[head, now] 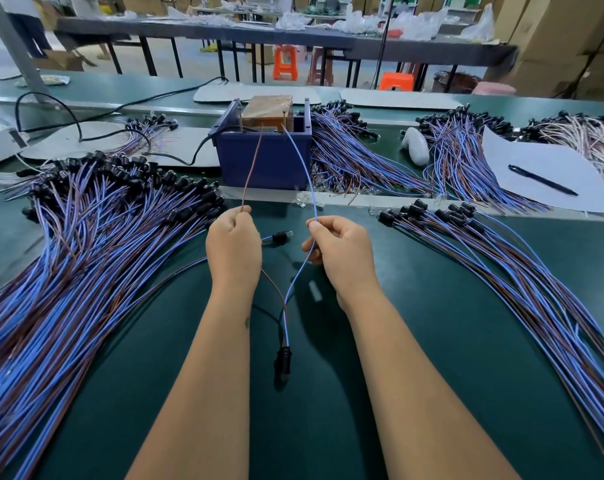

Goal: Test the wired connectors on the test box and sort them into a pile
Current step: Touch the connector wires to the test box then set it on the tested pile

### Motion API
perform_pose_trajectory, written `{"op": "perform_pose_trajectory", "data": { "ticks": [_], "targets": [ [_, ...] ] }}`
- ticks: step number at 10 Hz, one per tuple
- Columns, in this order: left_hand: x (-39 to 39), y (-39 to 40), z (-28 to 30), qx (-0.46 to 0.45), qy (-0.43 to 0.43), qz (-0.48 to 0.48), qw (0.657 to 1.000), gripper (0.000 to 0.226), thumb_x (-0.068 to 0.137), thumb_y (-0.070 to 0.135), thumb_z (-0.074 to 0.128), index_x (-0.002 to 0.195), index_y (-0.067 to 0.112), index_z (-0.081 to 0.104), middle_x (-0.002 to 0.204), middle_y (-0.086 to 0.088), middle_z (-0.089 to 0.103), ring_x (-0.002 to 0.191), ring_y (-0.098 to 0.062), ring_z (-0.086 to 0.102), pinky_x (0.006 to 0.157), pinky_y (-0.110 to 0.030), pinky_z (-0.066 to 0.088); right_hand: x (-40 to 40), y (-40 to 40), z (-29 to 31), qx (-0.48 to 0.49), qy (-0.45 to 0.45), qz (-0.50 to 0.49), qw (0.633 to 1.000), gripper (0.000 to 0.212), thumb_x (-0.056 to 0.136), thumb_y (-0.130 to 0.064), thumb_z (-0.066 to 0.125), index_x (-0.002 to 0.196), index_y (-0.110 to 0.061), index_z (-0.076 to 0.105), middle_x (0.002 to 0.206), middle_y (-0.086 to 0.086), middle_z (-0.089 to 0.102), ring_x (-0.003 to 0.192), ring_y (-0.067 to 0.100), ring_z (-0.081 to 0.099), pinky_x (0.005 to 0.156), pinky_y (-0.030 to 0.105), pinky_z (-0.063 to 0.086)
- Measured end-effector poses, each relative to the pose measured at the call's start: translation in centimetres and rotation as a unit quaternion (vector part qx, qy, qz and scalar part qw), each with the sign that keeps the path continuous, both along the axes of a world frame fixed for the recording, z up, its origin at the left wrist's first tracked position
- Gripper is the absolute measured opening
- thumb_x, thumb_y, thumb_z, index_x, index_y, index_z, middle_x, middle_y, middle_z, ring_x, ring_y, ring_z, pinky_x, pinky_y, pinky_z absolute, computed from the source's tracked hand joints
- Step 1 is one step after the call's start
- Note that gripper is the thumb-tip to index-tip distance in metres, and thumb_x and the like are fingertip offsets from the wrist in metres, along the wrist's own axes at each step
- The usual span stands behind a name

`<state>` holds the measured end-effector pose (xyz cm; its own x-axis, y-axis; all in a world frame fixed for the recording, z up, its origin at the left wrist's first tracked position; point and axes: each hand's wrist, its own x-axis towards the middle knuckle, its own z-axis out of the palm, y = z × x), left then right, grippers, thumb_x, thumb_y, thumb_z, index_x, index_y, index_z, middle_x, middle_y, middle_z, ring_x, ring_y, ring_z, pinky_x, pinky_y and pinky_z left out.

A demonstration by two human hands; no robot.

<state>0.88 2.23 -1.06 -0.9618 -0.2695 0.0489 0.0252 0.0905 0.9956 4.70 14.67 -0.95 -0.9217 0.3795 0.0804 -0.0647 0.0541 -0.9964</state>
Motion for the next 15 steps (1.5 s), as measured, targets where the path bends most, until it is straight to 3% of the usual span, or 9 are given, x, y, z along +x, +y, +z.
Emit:
{"op": "perform_pose_trajectory", "data": {
  "ticks": [1, 4, 7, 11, 15],
  "targets": [
    [-0.1, -0.1, 0.0, 0.010, -0.004, 0.000, 1.000, 0.041, 0.092, 0.007, 0.035, 0.123, 0.013, 0.061, 0.059, 0.003, 0.053, 0.036, -0.001, 0.036, 0.037, -0.013, 0.031, -0.1, 0.0, 0.0, 0.007, -0.007, -0.007, 1.000, 0.016, 0.096, -0.016, 0.057, 0.082, -0.021, 0.064, 0.056, -0.006, 0.064, 0.047, 0.003, 0.055, 0.051, 0.015, 0.045],
    [-0.4, -0.2, -0.2, 0.010, 0.006, -0.001, 1.000, 0.043, 0.094, 0.009, 0.036, 0.130, 0.017, 0.058, 0.048, 0.017, 0.057, 0.047, 0.005, 0.047, 0.047, -0.006, 0.038, -0.2, 0.1, 0.0, 0.001, -0.005, -0.012, 1.000, 0.018, 0.096, -0.015, 0.056, 0.080, -0.020, 0.062, 0.053, -0.006, 0.062, 0.044, 0.003, 0.052, 0.050, 0.016, 0.043],
    [-1.0, -0.8, -0.5, 0.024, 0.005, 0.021, 0.999, 0.043, 0.093, 0.011, 0.036, 0.129, 0.017, 0.058, 0.050, 0.014, 0.060, 0.054, -0.006, 0.046, 0.061, -0.027, 0.039, -0.2, 0.0, 0.1, 0.007, -0.003, -0.007, 1.000, 0.016, 0.097, -0.015, 0.056, 0.083, -0.020, 0.063, 0.057, -0.004, 0.063, 0.046, 0.003, 0.054, 0.048, 0.014, 0.043],
    [-1.3, -0.9, -0.7, 0.019, 0.002, 0.011, 1.000, 0.044, 0.092, 0.011, 0.036, 0.130, 0.018, 0.058, 0.051, 0.013, 0.060, 0.041, 0.000, 0.041, 0.053, -0.025, 0.035, -0.3, 0.0, -0.1, 0.026, -0.010, -0.008, 1.000, 0.016, 0.097, -0.017, 0.056, 0.083, -0.022, 0.063, 0.058, -0.004, 0.063, 0.048, 0.005, 0.054, 0.051, 0.019, 0.043],
    [-1.1, -0.7, -0.5, 0.006, 0.006, 0.008, 1.000, 0.042, 0.092, 0.011, 0.037, 0.127, 0.019, 0.059, 0.052, 0.015, 0.061, 0.042, 0.001, 0.043, 0.053, -0.025, 0.035, -0.5, 0.0, -0.3, 0.034, -0.011, -0.012, 0.999, 0.015, 0.097, -0.018, 0.055, 0.085, -0.022, 0.064, 0.058, -0.004, 0.064, 0.048, 0.006, 0.055, 0.054, 0.023, 0.044]
  ]
}}
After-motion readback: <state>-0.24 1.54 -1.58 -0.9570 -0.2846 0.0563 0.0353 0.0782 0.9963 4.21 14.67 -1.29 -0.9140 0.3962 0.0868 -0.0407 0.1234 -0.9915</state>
